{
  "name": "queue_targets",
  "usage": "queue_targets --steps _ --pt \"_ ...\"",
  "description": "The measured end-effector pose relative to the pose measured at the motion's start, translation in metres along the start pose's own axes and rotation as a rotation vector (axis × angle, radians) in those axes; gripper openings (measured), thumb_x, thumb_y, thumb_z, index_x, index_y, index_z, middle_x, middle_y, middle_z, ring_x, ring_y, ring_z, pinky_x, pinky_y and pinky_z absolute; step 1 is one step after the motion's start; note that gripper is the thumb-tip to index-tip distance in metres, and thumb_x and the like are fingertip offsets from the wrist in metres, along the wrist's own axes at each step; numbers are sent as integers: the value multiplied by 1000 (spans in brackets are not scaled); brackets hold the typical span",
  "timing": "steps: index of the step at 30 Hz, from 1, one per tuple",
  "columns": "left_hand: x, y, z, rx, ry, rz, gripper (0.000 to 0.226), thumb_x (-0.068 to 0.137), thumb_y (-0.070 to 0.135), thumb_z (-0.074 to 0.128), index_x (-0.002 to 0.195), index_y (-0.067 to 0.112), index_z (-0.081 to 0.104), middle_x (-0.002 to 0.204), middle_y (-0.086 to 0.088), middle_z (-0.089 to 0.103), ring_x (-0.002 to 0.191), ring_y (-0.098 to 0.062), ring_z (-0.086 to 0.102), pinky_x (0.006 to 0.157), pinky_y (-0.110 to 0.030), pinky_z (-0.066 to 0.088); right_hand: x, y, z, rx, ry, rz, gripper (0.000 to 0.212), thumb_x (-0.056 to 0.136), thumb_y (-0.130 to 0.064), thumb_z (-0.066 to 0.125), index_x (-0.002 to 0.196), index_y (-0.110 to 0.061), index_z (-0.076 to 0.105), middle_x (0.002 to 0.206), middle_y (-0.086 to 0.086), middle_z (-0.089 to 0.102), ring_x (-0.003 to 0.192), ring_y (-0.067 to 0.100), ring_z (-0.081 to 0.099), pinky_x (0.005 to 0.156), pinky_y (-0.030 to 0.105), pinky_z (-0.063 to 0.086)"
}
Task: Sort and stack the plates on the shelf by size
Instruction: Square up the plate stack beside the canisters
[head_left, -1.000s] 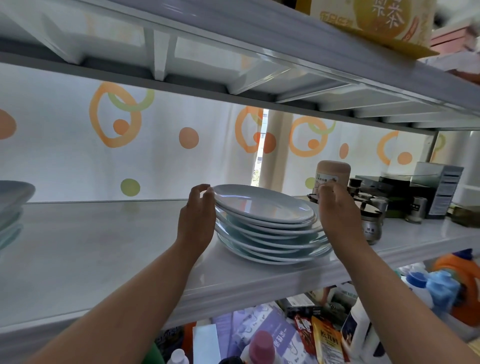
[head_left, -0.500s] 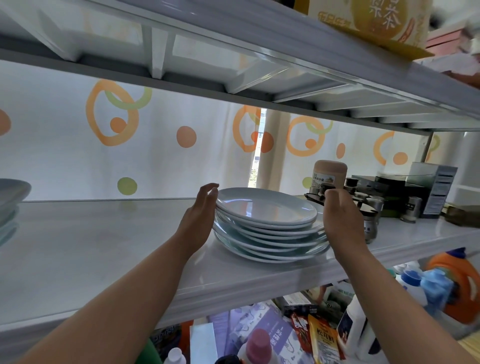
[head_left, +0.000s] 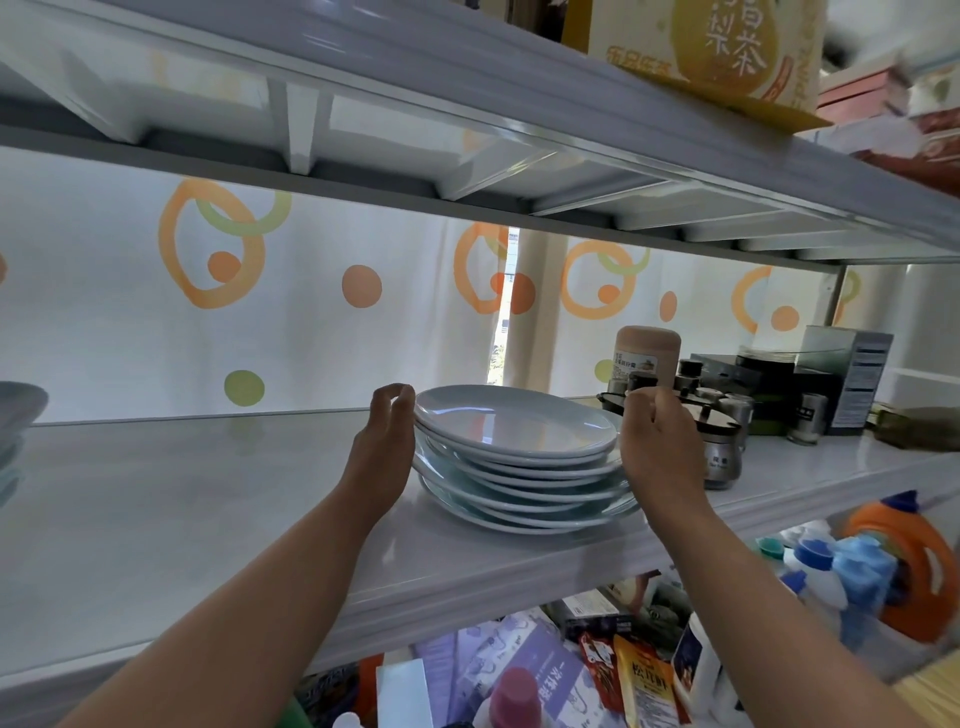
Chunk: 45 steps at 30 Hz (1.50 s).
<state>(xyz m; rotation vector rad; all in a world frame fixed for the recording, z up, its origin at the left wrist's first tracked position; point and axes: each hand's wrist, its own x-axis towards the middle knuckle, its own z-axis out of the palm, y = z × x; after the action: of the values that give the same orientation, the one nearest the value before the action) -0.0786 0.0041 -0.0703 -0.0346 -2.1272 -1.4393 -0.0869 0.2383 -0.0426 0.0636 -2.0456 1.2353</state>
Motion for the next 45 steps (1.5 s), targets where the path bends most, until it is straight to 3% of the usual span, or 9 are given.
queue_targets --steps 4,9,14,17,21,28,31,37,45 --pt "2 3 0 -119 17 -65 41 97 47 27 129 27 44 108 2 52 100 -23 49 86 -32 34 -2 -6 1 -51 -98 5 33 82 -41 25 93 -17 46 94 8 54 88 25 49 70 33 32" --pt "5 -5 0 -227 7 -110 58 65 75 29 110 42 47 96 9 56 103 -28 53 104 -53 37 -4 -3 2 -42 -180 10 33 93 -37 29 108 -17 51 94 4 52 94 25 46 78 36 33" --pt "0 6 -3 -162 86 -106 43 91 55 29 118 27 48 106 -7 60 108 -34 54 98 -44 41 -3 -1 4 92 -13 54 29 88 -33 31 86 -11 49 91 14 56 83 27 49 59 31 31" --pt "-3 8 -5 -80 171 -55 44 100 39 27 128 12 48 121 -15 58 113 -35 54 90 -37 42 -3 4 7 72 0 97 27 89 -32 30 89 -12 48 104 20 56 89 28 47 62 32 28" --pt "-5 9 -5 -42 140 -49 46 100 40 26 134 15 45 126 -11 57 115 -31 54 88 -34 42 -4 9 9 22 -7 93 25 94 -26 28 101 -12 48 127 18 47 89 15 31 69 25 17" --pt "-3 8 -4 -85 67 -130 43 95 52 23 123 26 42 100 -10 58 96 -30 53 80 -36 34 1 18 7 73 -57 130 54 81 -41 26 121 -13 49 130 14 48 122 28 37 80 34 27" --pt "-2 8 -4 -82 64 -118 40 95 53 23 120 28 40 90 -8 56 83 -26 53 78 -37 36 -3 15 7 39 -75 40 48 86 -34 27 122 -13 50 133 12 48 123 31 37 82 34 27" --pt "-1 6 -3 -43 -16 -140 40 96 52 25 116 23 44 101 -6 55 93 -26 50 82 -35 33 -3 19 12 1 -121 -28 38 96 -24 34 132 -15 43 146 9 34 131 19 24 77 17 18" --pt "-6 6 -4 -29 -52 -99 31 96 48 30 102 23 47 96 -5 56 87 -22 50 79 -33 34 -4 21 6 82 -165 -2 35 96 -29 38 128 -16 48 143 10 38 134 20 27 88 24 22"
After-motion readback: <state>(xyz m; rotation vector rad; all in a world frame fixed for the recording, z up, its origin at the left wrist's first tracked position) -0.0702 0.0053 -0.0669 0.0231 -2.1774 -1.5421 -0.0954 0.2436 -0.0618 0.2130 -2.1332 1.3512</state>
